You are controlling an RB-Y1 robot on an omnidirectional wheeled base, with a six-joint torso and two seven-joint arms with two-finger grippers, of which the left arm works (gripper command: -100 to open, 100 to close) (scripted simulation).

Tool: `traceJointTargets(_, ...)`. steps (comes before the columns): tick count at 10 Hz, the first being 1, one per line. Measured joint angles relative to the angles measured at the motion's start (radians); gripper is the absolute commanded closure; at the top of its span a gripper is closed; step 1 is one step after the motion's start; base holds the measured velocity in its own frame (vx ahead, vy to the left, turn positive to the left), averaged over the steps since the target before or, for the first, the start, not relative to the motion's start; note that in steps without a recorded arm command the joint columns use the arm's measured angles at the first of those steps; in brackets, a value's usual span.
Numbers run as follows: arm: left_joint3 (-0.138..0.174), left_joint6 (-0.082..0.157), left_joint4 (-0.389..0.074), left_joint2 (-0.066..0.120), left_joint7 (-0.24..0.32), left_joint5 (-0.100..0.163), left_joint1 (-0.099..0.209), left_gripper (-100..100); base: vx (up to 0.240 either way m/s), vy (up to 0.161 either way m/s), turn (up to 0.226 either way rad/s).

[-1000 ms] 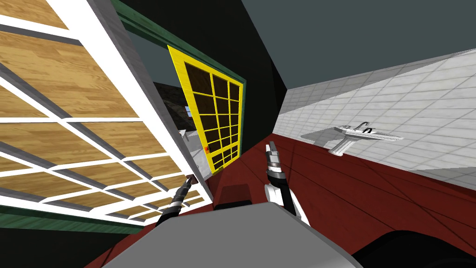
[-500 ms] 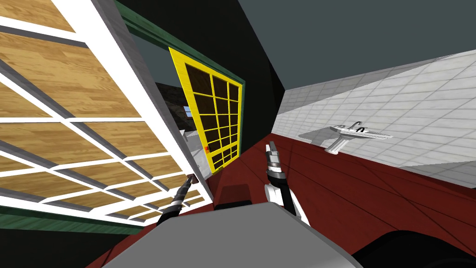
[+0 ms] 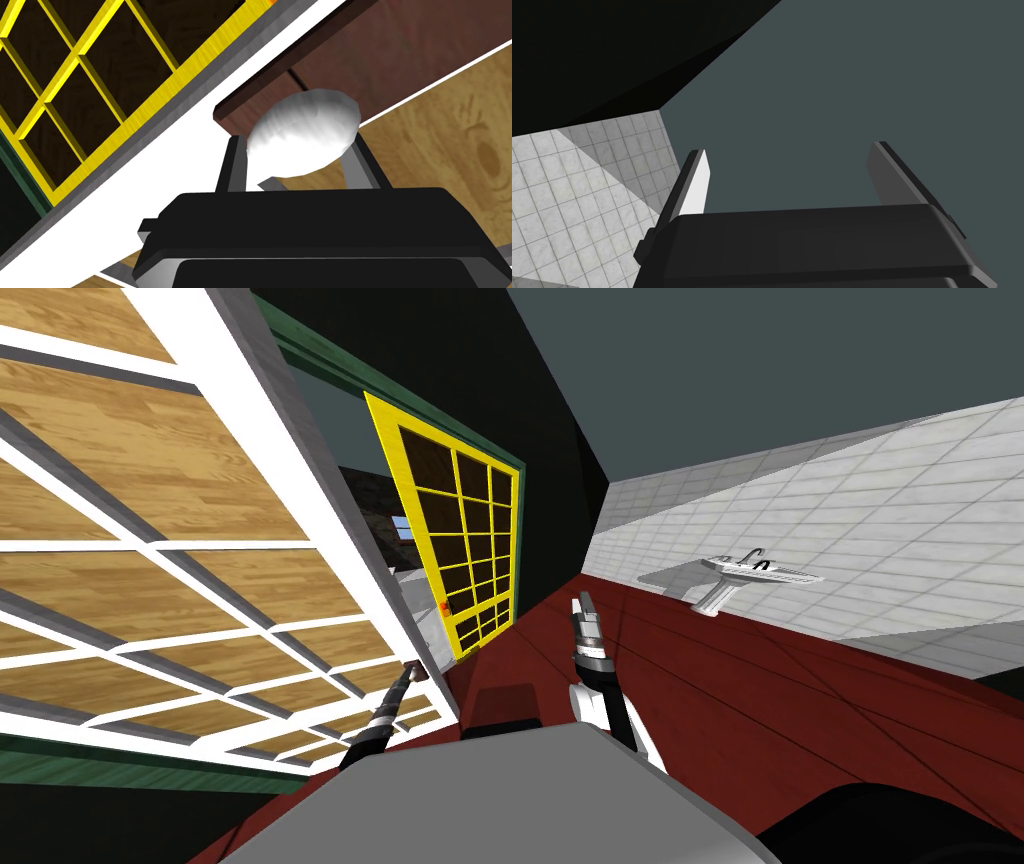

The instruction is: Pull the door open

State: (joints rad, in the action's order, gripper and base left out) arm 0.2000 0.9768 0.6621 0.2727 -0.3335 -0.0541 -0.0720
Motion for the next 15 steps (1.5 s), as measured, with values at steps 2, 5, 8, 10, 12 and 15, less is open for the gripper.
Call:
traceJointTargets(2, -0.011, 0.000, -0.001, 0.002, 0.046, 0.016, 0.001, 100, -0.028, 0.013, -0.028)
traceJointTargets(5, -0.027, -0.003, -0.006, 0.006, 0.115, 0.043, 0.006, 100, -0.036, 0.015, -0.041)
traceJointTargets(8, -0.048, -0.002, -0.018, 0.012, 0.193, 0.077, 0.017, 100, -0.035, 0.019, -0.032)
traceJointTargets(10, -0.060, -0.015, -0.001, 0.014, 0.240, 0.094, 0.011, 100, -0.043, 0.023, -0.046)
traceJointTargets(12, -0.074, -0.018, -0.001, 0.016, 0.292, 0.117, 0.013, 100, -0.039, 0.018, -0.043)
traceJointTargets(15, -0.092, -0.012, -0.020, 0.021, 0.363, 0.146, 0.024, 100, -0.031, 0.011, -0.027)
